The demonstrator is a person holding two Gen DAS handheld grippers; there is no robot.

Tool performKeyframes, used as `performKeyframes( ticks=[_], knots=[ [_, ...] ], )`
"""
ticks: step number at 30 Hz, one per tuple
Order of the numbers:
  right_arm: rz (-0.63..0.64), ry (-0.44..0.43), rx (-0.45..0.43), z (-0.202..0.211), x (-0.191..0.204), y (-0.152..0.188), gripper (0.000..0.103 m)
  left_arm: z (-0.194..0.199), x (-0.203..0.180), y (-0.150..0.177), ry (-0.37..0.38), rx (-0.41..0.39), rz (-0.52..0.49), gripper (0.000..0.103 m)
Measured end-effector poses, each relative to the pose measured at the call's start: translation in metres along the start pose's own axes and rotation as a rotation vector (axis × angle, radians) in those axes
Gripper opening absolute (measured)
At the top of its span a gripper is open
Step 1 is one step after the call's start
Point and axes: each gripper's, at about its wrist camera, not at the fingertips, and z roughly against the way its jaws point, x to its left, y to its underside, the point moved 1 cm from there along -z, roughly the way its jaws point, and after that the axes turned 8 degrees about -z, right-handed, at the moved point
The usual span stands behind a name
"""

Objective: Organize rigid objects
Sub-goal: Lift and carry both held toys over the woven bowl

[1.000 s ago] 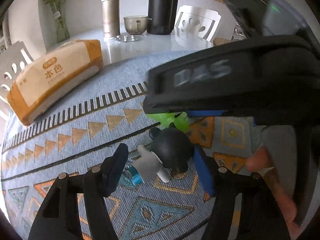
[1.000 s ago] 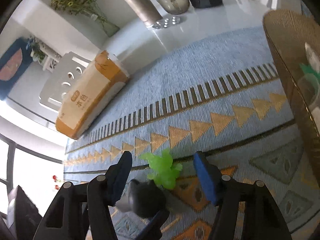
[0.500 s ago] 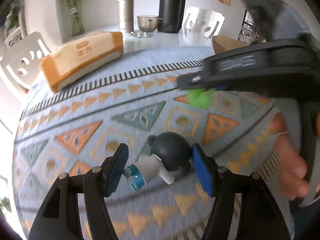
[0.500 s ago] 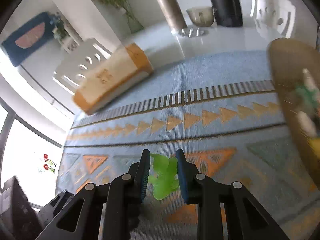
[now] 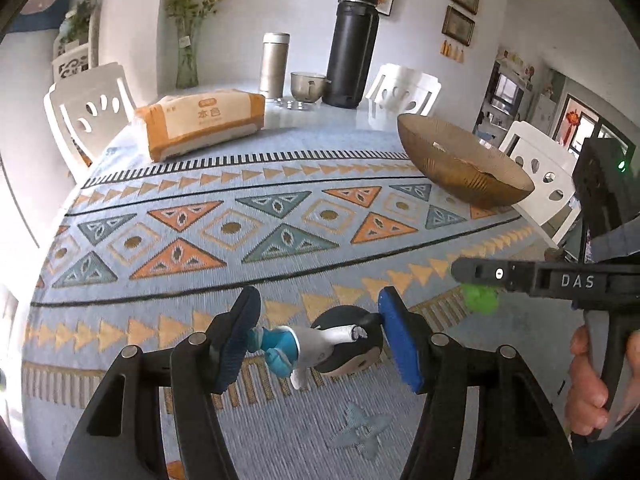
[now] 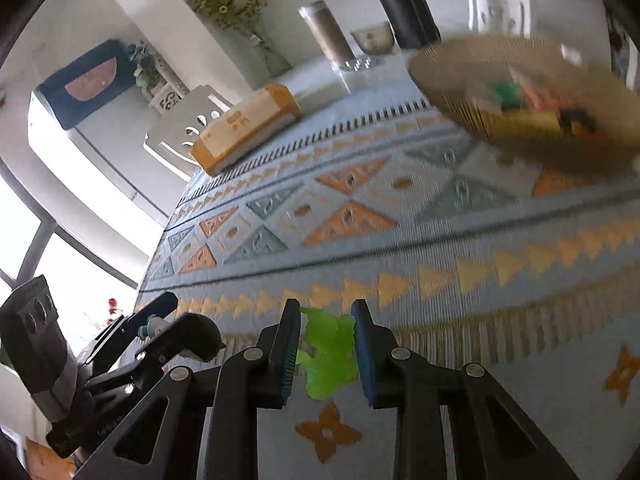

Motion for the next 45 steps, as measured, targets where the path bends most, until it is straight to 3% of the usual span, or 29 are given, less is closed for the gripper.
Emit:
performKeyframes(
  ticks=[4, 7, 10, 12, 14, 17, 25, 26, 27, 29, 35, 45],
  knots=[
    [-0.029, -0.098, 0.044, -0.013, -0.011, 0.008, 0.026, 0.008, -0.002, 0.003, -0.013, -0.019, -0.008, 0.059],
    [-0.034, -0.112, 0.045, -0.017, -0.012, 0.009, 0.027, 0.006, -0.005, 0.005, -0.025, -0.008, -0.023, 0.059],
    [-0.044, -0.131, 0.017, -0.012, -0.015, 0.011, 0.05, 0.008, -0.009, 0.006, -0.019, -0.019, -0.041, 0.059],
    [-0.059, -0.125, -0.009, -0.007, -0.018, 0.012, 0.056, 0.009, -0.009, 0.006, -0.014, -0.019, -0.042, 0.059],
    [-0.063, -0.15, 0.011, -0.009, -0.018, 0.013, 0.056, 0.009, -0.008, 0.006, -0.009, -0.02, -0.035, 0.059],
    [-0.026, -0.105, 0.014, -0.011, -0.01, 0.016, 0.057, 0.009, -0.005, 0.006, -0.005, -0.022, -0.022, 0.059],
    [0.213, 0.188, -0.043, -0.02, 0.029, 0.036, 0.056, 0.008, -0.01, 0.007, -0.011, -0.015, -0.043, 0.059],
    [0.246, 0.228, -0.051, -0.022, 0.034, 0.038, 0.051, 0.008, -0.01, 0.007, -0.011, -0.012, -0.042, 0.059],
    [0.273, 0.257, -0.055, -0.023, 0.036, 0.042, 0.04, 0.008, -0.009, 0.007, -0.01, -0.011, -0.04, 0.059],
    [0.316, 0.292, -0.066, -0.025, 0.041, 0.046, 0.032, 0.008, -0.008, 0.007, -0.01, -0.01, -0.037, 0.059],
    [0.374, 0.273, -0.138, -0.013, 0.048, 0.052, 0.032, 0.007, -0.01, 0.007, -0.013, -0.005, -0.044, 0.059],
    [0.333, 0.235, -0.24, 0.009, 0.047, 0.049, 0.032, 0.006, -0.021, 0.003, -0.056, 0.0, -0.079, 0.059]
  ],
)
